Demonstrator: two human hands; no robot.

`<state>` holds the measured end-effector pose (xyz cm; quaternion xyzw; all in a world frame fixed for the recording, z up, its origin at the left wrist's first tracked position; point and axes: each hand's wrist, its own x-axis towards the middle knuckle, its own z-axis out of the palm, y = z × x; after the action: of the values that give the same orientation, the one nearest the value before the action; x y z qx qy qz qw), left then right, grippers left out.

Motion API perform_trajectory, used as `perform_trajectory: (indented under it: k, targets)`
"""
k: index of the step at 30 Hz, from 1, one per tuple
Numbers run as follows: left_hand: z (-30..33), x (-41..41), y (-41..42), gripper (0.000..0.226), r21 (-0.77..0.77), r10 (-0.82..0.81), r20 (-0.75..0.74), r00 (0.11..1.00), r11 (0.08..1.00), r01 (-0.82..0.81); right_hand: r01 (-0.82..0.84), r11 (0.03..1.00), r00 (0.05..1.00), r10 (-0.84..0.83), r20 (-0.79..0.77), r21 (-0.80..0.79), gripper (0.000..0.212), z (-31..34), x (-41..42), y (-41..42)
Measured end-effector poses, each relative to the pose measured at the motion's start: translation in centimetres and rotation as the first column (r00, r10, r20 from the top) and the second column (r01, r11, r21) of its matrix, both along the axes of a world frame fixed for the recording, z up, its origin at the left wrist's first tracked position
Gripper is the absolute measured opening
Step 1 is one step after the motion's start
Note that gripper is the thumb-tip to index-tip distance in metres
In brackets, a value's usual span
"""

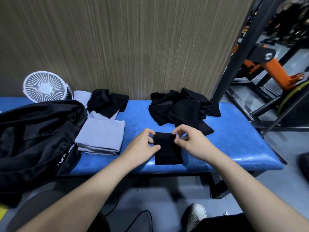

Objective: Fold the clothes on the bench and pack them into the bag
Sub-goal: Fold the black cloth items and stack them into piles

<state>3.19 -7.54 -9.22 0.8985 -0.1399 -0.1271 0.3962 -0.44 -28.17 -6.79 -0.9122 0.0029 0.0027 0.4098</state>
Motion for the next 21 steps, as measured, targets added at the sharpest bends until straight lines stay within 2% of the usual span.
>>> perform_trajectory:
  k: [2,4,7,9,13,17,21]
  targets:
    - [0.0,-0.1,-0.2,0.043,0.043,-0.027,0.027,0.999,0.999,0.026,0.025,0.984,1.0,-0.023,0.009,-0.176,0.021,-0.2,0.0,-0.8]
    - [0.1,-0.4,-0.4,0.043,0.078,-0.054,0.061,0.997,0.996,0.049,-0.009,0.974,0.999,-0.002,-0.05,-0.225,0.026,-0.6,0.0,-1.0]
    - [-0.1,-1.0,-0.7,0.042,0.143,-0.078,0.142,0.987,0.988,0.058,-0.067,0.971,0.996,0.051,-0.077,-0.228,0.03,-1.3,0.2,-0.7]
    - [-0.1,-1.4,-0.8,0.041,0.179,-0.093,0.261,0.961,0.983,0.046,-0.075,0.972,0.996,0.061,-0.068,-0.222,0.031,-1.5,0.4,-0.4]
    - [0.2,-1.7,-0.5,0.034,0.358,-0.208,0.494,0.844,0.934,0.02,-0.104,0.974,0.994,0.093,-0.065,-0.203,0.031,-1.4,1.0,0.6]
    - [0.5,-1.4,0.4,0.03,0.54,-0.296,0.572,0.765,0.838,-0.079,-0.163,0.963,0.987,0.155,-0.052,-0.213,0.034,-1.5,2.1,2.7]
    - [0.2,-0.8,1.4,0.017,0.616,-0.321,0.6,0.732,0.77,-0.167,-0.212,0.943,0.976,0.216,-0.014,-0.258,0.039,-1.6,3.2,5.0]
